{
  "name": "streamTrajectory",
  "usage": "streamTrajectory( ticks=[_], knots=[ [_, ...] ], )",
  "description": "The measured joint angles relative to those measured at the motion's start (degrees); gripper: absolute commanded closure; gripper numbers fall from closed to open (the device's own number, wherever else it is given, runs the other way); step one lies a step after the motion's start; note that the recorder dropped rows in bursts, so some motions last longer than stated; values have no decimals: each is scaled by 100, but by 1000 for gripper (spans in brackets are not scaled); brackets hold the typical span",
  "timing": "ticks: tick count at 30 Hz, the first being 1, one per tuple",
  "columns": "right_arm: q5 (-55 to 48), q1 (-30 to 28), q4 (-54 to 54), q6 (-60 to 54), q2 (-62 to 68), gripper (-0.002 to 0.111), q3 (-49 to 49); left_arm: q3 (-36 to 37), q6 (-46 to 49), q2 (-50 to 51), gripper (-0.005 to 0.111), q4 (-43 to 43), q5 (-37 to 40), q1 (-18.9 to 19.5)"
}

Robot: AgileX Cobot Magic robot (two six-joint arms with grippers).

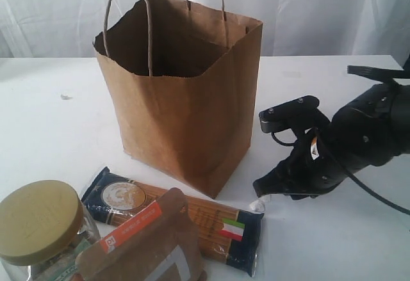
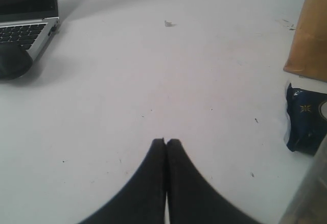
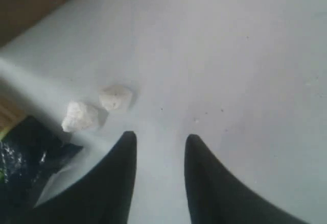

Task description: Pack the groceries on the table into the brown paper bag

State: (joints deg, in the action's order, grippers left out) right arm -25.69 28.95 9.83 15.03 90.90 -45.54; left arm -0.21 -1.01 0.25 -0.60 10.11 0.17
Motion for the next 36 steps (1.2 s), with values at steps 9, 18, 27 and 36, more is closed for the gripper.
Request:
streamTrajectory(
  ticks=[9, 18, 27, 36],
  knots=[
    [449, 0, -534, 0, 145, 74, 0, 0, 0, 0, 107, 0, 0, 0],
    [626, 0, -944, -492, 468, 65, -199, 0, 0, 0, 107, 0, 0, 0],
    [649, 0, -1014, -529, 669, 65, -240, 0, 0, 0, 107, 0, 0, 0],
    [660, 0, -1025, -552, 934, 72, -285, 0, 0, 0, 107, 0, 0, 0]
  ],
)
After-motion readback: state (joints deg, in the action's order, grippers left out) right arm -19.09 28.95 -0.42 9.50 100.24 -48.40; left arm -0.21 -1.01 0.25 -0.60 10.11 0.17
